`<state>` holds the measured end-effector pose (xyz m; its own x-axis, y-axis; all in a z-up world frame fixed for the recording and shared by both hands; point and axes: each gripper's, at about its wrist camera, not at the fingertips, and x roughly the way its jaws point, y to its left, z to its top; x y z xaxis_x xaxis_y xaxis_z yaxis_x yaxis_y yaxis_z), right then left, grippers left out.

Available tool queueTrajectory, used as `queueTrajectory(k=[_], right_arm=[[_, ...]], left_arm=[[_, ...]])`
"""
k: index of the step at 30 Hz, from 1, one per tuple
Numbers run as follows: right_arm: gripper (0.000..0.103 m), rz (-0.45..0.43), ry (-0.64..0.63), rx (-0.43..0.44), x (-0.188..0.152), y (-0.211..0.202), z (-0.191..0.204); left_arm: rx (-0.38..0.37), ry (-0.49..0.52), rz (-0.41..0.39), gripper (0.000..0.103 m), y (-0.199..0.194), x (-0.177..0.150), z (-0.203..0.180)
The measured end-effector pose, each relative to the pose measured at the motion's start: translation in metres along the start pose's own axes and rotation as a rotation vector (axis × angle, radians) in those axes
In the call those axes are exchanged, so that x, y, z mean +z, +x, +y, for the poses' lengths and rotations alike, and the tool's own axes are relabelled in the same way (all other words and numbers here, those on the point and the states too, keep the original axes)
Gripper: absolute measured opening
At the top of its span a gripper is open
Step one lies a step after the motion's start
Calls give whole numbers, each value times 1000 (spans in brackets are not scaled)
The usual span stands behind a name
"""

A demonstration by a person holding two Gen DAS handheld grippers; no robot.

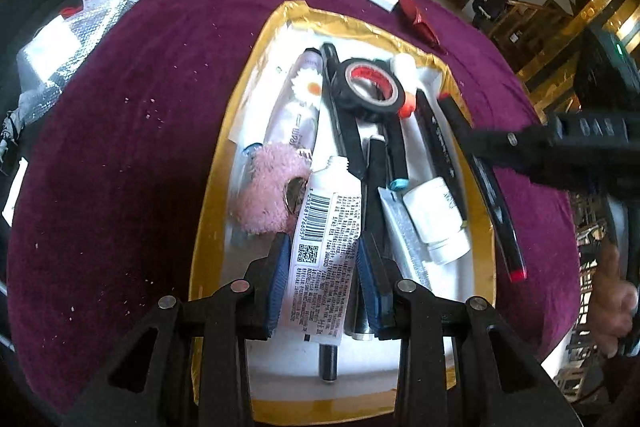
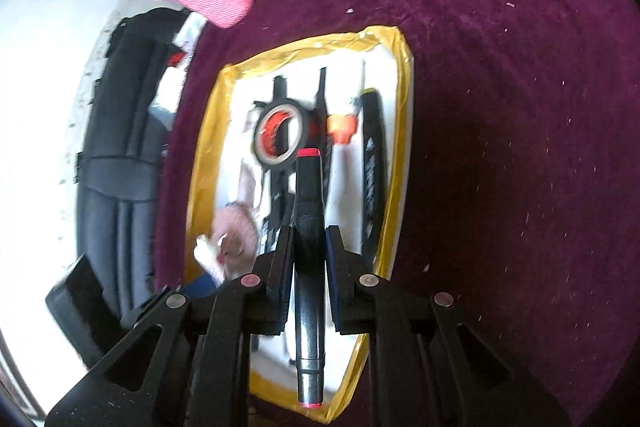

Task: Organize objects
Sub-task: 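Lower the white tube into the tray with the left tool while the right tool places the marker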

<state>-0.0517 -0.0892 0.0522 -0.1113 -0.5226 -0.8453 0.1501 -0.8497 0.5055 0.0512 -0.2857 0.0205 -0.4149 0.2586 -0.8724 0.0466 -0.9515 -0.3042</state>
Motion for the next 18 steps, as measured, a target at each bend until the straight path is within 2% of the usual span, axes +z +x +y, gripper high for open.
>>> queueTrajectory(k=[6,13,18], right_arm=[[13,-19,-28,-104,16,12,8],[13,-28,-50,-172,24,26,13],[14,-59,-113,-246,29,28,21]], left_arm=[[4,26,7,29,3,-1,-3],[-26,-22,6,30,-2,-4,2],[-53,-53,0,30,-8,-7,4]])
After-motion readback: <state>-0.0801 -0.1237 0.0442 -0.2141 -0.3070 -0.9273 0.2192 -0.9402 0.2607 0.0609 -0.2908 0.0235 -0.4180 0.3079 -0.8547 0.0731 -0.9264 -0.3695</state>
